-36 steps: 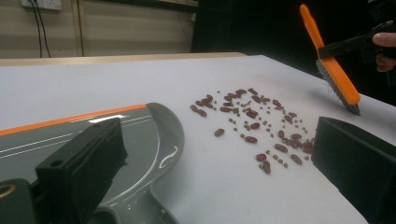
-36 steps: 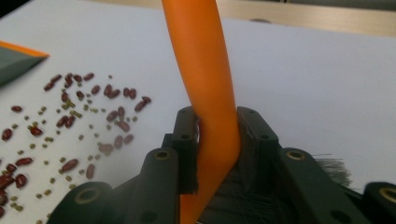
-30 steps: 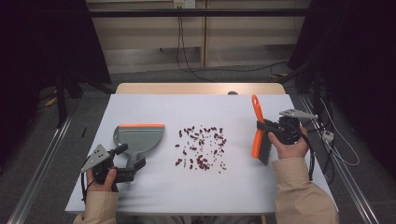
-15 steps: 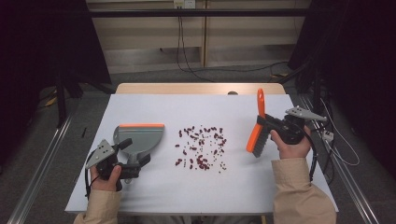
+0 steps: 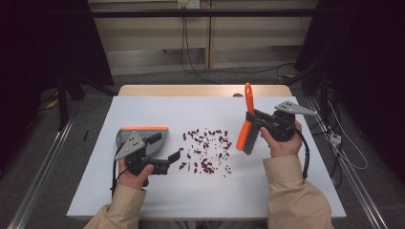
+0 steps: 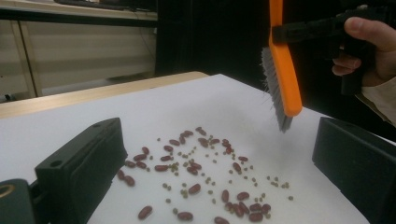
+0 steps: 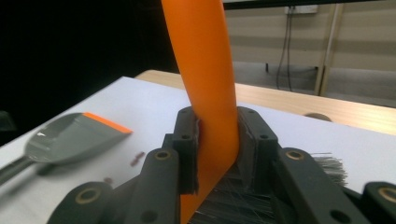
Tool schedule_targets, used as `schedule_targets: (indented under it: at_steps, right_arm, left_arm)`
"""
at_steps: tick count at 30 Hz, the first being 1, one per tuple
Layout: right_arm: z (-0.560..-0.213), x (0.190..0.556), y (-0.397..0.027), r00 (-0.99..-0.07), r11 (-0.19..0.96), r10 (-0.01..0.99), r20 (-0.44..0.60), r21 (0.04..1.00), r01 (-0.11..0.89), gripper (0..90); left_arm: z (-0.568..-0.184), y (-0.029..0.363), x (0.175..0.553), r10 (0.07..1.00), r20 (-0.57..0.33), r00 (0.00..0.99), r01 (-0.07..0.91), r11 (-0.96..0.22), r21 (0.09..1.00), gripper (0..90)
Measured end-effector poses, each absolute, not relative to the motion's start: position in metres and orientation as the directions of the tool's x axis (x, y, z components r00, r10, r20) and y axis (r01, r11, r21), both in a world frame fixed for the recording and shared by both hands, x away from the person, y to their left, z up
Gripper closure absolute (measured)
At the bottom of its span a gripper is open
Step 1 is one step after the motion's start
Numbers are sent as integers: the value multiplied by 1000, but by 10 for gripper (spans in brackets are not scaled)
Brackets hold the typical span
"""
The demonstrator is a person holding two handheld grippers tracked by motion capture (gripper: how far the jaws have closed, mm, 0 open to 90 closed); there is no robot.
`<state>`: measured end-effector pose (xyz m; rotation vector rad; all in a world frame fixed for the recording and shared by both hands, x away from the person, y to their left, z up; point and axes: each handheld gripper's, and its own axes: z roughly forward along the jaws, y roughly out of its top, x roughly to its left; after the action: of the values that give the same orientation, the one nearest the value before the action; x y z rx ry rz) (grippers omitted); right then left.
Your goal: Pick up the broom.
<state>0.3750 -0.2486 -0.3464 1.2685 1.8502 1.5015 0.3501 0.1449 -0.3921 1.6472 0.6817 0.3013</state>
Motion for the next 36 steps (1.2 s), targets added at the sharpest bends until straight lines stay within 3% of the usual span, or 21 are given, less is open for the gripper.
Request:
schedule_targets:
  at_steps: [10, 19, 30, 36]
  right_arm:
    - [-339, 378, -205, -548, 17, 816, 183, 940, 340, 712]
    - [-340, 381, -175, -592, 21, 784, 188, 944, 328, 712]
    - [-344, 383, -153, -619, 46, 766, 177, 944, 327, 712]
    - [-345, 383, -146, -628, 55, 760, 167, 946, 318, 711]
  left_arm:
    - [-395, 102, 363, 567, -215, 795, 317, -86, 944, 37]
    - [-398, 80, 369, 548, -239, 801, 331, -74, 941, 140]
    - [-403, 72, 370, 539, -259, 801, 366, -100, 925, 305]
    - [-406, 71, 369, 538, -246, 806, 364, -124, 923, 513]
